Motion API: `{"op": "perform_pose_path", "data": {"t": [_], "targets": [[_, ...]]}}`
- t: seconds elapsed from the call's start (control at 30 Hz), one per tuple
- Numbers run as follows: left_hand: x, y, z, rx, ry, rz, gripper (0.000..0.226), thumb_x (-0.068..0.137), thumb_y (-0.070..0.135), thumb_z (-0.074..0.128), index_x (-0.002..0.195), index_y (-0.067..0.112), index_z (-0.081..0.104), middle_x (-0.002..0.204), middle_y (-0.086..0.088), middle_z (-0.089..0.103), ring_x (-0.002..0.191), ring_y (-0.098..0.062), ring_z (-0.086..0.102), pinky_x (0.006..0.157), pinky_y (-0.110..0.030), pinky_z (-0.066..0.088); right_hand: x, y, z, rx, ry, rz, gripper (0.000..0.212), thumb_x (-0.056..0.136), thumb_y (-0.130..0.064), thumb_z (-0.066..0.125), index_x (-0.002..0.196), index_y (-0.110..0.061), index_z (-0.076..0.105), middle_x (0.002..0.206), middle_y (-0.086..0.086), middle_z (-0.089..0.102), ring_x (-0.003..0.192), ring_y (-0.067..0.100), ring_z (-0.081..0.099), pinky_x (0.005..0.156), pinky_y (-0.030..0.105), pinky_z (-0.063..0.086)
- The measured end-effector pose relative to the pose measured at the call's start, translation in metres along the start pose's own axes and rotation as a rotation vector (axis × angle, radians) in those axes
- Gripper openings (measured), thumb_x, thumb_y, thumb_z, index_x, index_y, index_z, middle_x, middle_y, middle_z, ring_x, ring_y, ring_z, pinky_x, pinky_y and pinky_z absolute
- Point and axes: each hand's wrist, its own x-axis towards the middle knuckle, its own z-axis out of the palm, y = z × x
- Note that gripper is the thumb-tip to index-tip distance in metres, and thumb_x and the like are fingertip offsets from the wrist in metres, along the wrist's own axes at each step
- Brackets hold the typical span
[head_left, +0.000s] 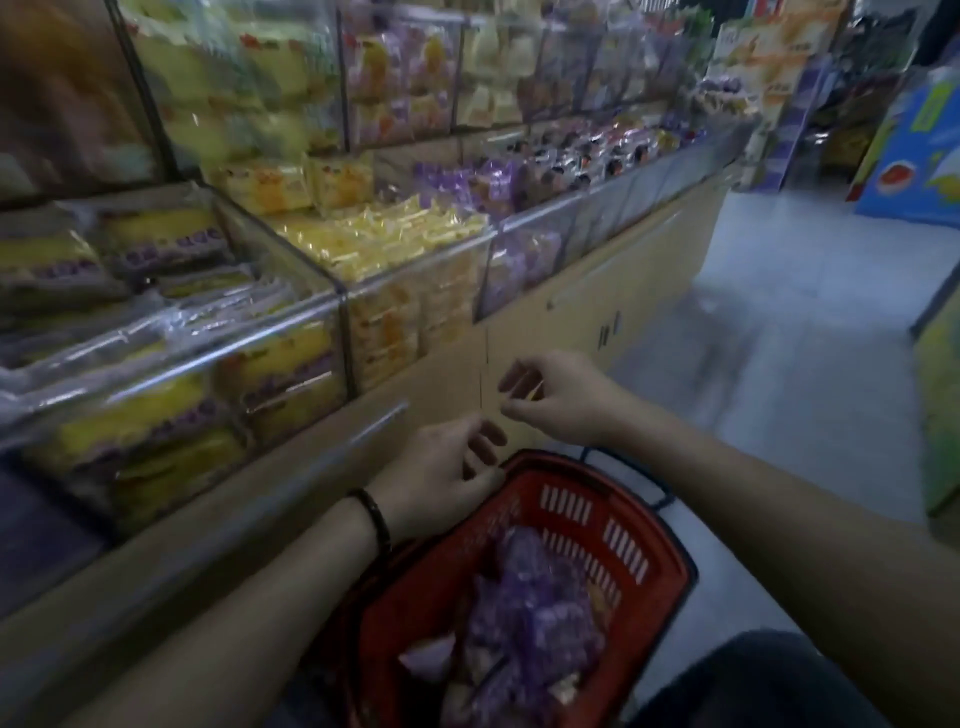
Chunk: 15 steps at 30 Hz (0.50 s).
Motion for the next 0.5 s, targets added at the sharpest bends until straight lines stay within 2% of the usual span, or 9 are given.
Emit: {"op": "perform_pose_path", "data": {"t": [0.07, 0.13, 0.23, 0.3, 0.37, 0.4, 0.5], "targets": [[-0.003, -0.023, 0.023, 0.011, -0.052, -0.064, 0.026, 0.095, 0.033, 0.070, 0.119, 0.026, 0.062, 0.105, 0.011, 0.069, 0.091, -0.008, 0.067, 0.080, -0.032, 0.058, -0.009, 0.018, 0.029, -0.012, -0.045, 0.054, 0.024, 0.094, -0.038, 0.073, 0.113, -0.024, 0.071, 0.100, -0.007, 0.072, 0.088, 0.007, 0.065, 0.067, 0.017, 0.048], [-0.004, -0.045, 0.042, 0.053, -0.097, -0.103, 0.025, 0.096, 0.029, 0.070, 0.120, 0.023, 0.063, 0.107, 0.007, 0.069, 0.095, -0.010, 0.065, 0.080, -0.029, 0.054, -0.016, 0.040, 0.056, -0.014, -0.076, 0.120, 0.023, 0.094, -0.038, 0.072, 0.111, -0.023, 0.072, 0.100, -0.005, 0.073, 0.092, 0.012, 0.067, 0.074, 0.026, 0.054], [-0.008, -0.077, 0.076, -0.005, -0.142, -0.136, 0.017, 0.097, 0.012, 0.066, 0.114, 0.016, 0.064, 0.098, 0.002, 0.066, 0.082, -0.005, 0.060, 0.073, -0.018, 0.045, -0.027, 0.078, 0.098, -0.035, -0.091, 0.207, 0.024, 0.090, -0.037, 0.075, 0.109, -0.022, 0.073, 0.103, -0.002, 0.074, 0.097, 0.017, 0.068, 0.082, 0.030, 0.054], [-0.009, -0.096, 0.097, 0.022, -0.210, -0.152, 0.018, 0.095, 0.006, 0.066, 0.111, 0.013, 0.063, 0.095, -0.002, 0.063, 0.080, -0.009, 0.058, 0.077, -0.019, 0.049, -0.034, 0.105, 0.128, -0.032, -0.137, 0.274, 0.027, 0.089, -0.037, 0.078, 0.109, -0.021, 0.073, 0.106, 0.000, 0.074, 0.101, 0.019, 0.068, 0.087, 0.033, 0.055], [-0.002, -0.111, 0.117, 0.054, -0.278, -0.171, 0.022, 0.091, 0.016, 0.072, 0.111, 0.020, 0.065, 0.100, -0.002, 0.069, 0.092, -0.017, 0.066, 0.089, -0.032, 0.054, -0.041, 0.131, 0.153, -0.055, -0.201, 0.343, 0.031, 0.088, -0.037, 0.080, 0.112, -0.019, 0.071, 0.110, 0.003, 0.073, 0.105, 0.022, 0.067, 0.089, 0.035, 0.055], [0.002, -0.113, 0.123, 0.085, -0.311, -0.177, 0.024, 0.090, 0.023, 0.074, 0.113, 0.022, 0.066, 0.103, -0.001, 0.071, 0.097, -0.019, 0.067, 0.091, -0.033, 0.054, -0.045, 0.143, 0.164, -0.075, -0.242, 0.366, 0.032, 0.088, -0.036, 0.080, 0.113, -0.019, 0.071, 0.112, 0.004, 0.072, 0.106, 0.023, 0.067, 0.088, 0.034, 0.054], [0.005, -0.116, 0.131, 0.216, -0.437, -0.170, 0.032, 0.094, 0.034, 0.072, 0.123, 0.023, 0.066, 0.116, -0.001, 0.071, 0.109, -0.020, 0.065, 0.084, -0.025, 0.046, -0.055, 0.173, 0.193, -0.148, -0.411, 0.387, 0.036, 0.085, -0.033, 0.082, 0.114, -0.015, 0.069, 0.115, 0.006, 0.071, 0.109, 0.026, 0.066, 0.087, 0.032, 0.050]]}}
